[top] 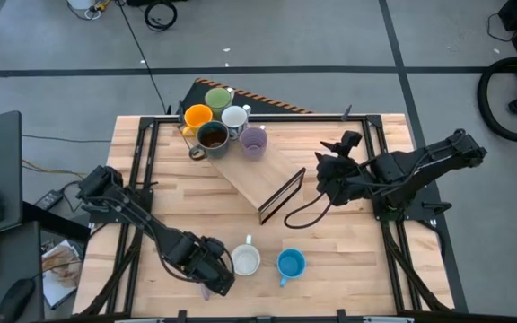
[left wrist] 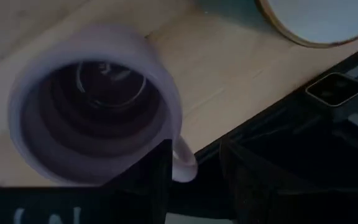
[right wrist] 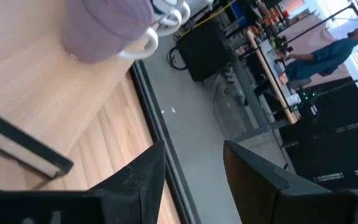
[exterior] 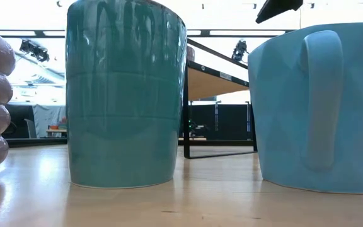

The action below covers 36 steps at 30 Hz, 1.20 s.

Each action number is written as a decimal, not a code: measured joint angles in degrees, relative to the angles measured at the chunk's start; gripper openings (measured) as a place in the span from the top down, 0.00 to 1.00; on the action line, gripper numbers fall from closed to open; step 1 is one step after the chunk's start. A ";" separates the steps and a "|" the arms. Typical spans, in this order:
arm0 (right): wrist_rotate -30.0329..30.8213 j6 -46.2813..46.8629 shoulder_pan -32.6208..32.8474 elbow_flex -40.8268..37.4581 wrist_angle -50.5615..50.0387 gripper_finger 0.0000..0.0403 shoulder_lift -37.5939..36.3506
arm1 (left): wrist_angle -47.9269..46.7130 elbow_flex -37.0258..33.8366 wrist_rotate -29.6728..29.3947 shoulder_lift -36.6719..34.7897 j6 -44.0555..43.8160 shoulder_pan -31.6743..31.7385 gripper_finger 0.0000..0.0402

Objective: Place coffee mugs
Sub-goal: Put the purple mug on the shelf

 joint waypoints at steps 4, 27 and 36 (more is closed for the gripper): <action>-0.53 -5.40 -1.20 -0.02 5.38 0.58 0.00 | -1.62 0.07 -3.19 -0.13 -2.08 -0.43 0.65; -12.37 -8.65 -5.57 -0.01 9.30 0.58 0.00 | -5.50 -0.39 -3.93 3.67 7.49 -0.83 0.73; -12.39 -8.65 -5.57 -0.01 9.37 0.58 0.02 | -5.84 -0.42 2.90 3.67 30.59 -1.26 0.91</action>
